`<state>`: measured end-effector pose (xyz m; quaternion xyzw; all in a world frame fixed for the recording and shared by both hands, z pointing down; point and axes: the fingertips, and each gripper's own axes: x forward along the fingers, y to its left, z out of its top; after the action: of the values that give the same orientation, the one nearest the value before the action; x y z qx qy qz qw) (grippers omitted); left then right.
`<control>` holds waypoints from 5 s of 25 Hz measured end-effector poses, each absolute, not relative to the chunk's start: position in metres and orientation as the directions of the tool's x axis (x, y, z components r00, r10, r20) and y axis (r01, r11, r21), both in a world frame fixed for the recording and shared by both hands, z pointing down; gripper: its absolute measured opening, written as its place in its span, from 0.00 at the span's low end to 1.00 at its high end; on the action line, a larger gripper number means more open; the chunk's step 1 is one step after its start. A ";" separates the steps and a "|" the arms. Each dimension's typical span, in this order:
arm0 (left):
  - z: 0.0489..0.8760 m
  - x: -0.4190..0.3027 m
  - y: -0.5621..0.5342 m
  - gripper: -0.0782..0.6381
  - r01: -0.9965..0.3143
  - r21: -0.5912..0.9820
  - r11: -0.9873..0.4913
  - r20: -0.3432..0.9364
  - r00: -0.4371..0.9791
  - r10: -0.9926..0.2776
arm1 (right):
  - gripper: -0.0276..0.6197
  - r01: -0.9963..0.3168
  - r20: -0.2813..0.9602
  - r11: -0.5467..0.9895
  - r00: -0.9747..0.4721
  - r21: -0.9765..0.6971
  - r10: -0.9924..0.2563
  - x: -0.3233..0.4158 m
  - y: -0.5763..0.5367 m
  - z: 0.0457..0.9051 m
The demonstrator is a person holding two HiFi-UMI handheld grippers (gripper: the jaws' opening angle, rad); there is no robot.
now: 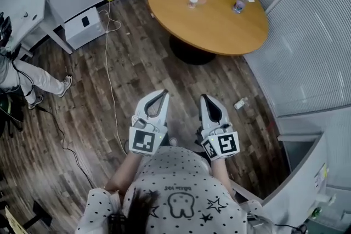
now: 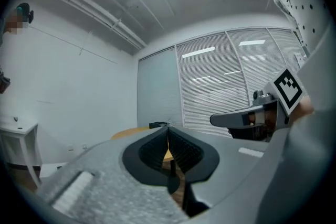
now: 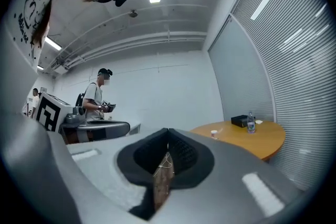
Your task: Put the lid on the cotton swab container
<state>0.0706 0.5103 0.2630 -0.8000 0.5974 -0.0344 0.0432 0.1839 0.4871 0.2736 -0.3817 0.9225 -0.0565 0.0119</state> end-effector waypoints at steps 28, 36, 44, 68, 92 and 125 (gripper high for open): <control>0.260 -0.069 0.378 0.12 -0.952 -0.013 -0.304 0.024 0.304 -0.952 | 0.05 -0.779 0.083 0.619 -0.626 -0.102 -0.775 0.079 0.352 0.258; 0.273 -0.069 0.345 0.12 -0.958 -0.004 -0.288 0.048 0.288 -0.957 | 0.05 -0.772 0.094 0.624 -0.635 -0.125 -0.767 0.078 0.316 0.270; 0.270 -0.062 0.269 0.12 -0.972 0.004 -0.234 0.036 0.234 -0.972 | 0.05 -0.756 0.107 0.641 -0.653 -0.131 -0.749 0.092 0.236 0.278; 0.250 -0.027 0.137 0.12 -0.982 -0.033 -0.188 0.029 0.187 -0.982 | 0.05 -0.731 0.145 0.655 -0.681 -0.193 -0.717 0.131 0.097 0.289; 0.261 -0.112 0.005 0.12 -0.963 -0.016 -0.268 0.027 0.268 -0.963 | 0.05 -0.793 0.209 0.579 -0.609 -0.189 -0.765 0.058 -0.011 0.303; 0.304 -0.112 -0.100 0.12 -0.886 0.036 -0.462 0.113 0.463 -0.879 | 0.05 -0.893 0.278 0.405 -0.447 -0.199 -0.850 0.059 -0.087 0.333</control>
<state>-0.1120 -0.0996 0.3036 -0.8542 0.5166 -0.0392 -0.0446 0.0594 -0.0865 0.3328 -0.5216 0.8354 -0.1604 -0.0664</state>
